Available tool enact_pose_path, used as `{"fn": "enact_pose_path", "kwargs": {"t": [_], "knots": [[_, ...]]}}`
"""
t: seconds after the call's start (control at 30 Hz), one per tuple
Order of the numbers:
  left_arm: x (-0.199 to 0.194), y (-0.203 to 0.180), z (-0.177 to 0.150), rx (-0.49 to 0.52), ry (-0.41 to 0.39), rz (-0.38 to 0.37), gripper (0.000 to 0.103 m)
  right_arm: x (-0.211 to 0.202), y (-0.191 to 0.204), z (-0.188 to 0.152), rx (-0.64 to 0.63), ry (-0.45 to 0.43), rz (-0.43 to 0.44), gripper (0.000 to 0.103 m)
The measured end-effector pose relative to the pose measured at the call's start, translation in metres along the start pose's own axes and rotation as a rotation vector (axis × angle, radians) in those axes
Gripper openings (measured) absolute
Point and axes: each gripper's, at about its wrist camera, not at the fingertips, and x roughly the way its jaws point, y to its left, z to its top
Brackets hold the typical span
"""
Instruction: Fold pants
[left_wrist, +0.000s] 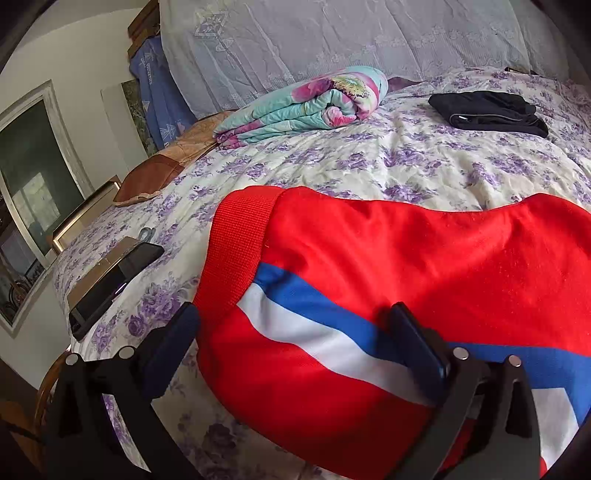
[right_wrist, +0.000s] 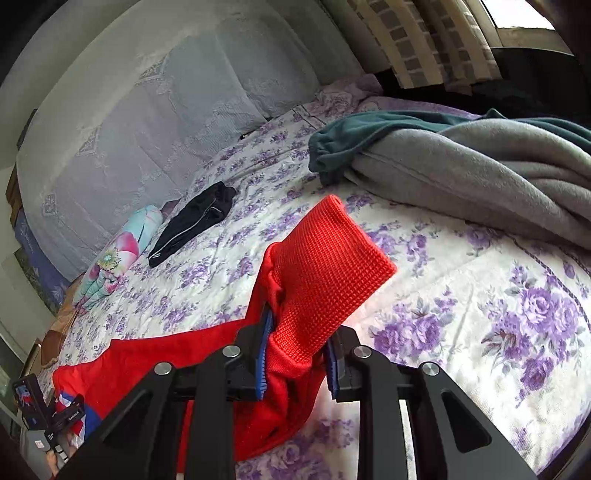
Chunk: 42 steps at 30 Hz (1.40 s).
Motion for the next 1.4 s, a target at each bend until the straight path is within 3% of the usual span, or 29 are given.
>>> {"fn": "enact_pose_path", "kwargs": {"t": [0.07, 0.23, 0.53, 0.73, 0.87, 0.97, 1.03, 1.1, 1.17, 1.23, 1.3, 1.4], "knots": [[0.0, 0.0, 0.0, -0.001, 0.0, 0.0, 0.099, 0.007, -0.011, -0.006, 0.06, 0.038, 0.022, 0.037], [0.0, 0.0, 0.0, -0.002, -0.001, -0.003, 0.099, 0.002, -0.012, -0.01, 0.085, -0.008, 0.054, 0.033], [0.0, 0.001, 0.0, -0.005, -0.001, -0.005, 0.099, -0.017, 0.045, 0.005, -0.113, -0.116, 0.076, 0.025], [0.0, 0.0, 0.0, -0.008, -0.002, -0.01, 0.099, -0.016, 0.13, -0.003, -0.38, -0.138, 0.139, 0.025], [-0.001, 0.0, 0.0, -0.014, -0.001, -0.018, 0.099, 0.007, 0.21, -0.053, -0.751, -0.013, 0.16, 0.026], [-0.001, 0.004, 0.001, -0.032, 0.007, -0.033, 0.099, 0.019, 0.254, -0.113, -1.038, 0.176, 0.273, 0.039], [-0.002, 0.014, 0.001, -0.059, 0.034, -0.068, 0.099, 0.007, 0.264, -0.136, -1.162, 0.16, 0.299, 0.052], [0.0, 0.039, 0.0, -0.135, 0.096, -0.168, 0.099, -0.009, 0.263, -0.13, -1.147, 0.133, 0.35, 0.056], [0.003, 0.068, -0.004, -0.234, 0.154, -0.277, 0.099, -0.018, 0.254, -0.107, -1.019, 0.141, 0.413, 0.057], [0.005, 0.092, -0.012, -0.303, 0.191, -0.328, 0.099, -0.018, 0.243, -0.085, -0.868, 0.132, 0.438, 0.057], [0.011, 0.106, -0.016, -0.346, 0.238, -0.411, 0.099, -0.002, 0.233, -0.074, -0.772, 0.134, 0.373, 0.057], [0.015, 0.108, -0.013, -0.379, 0.257, -0.448, 0.099, 0.049, 0.227, -0.093, -0.74, 0.288, 0.286, 0.057]]}}
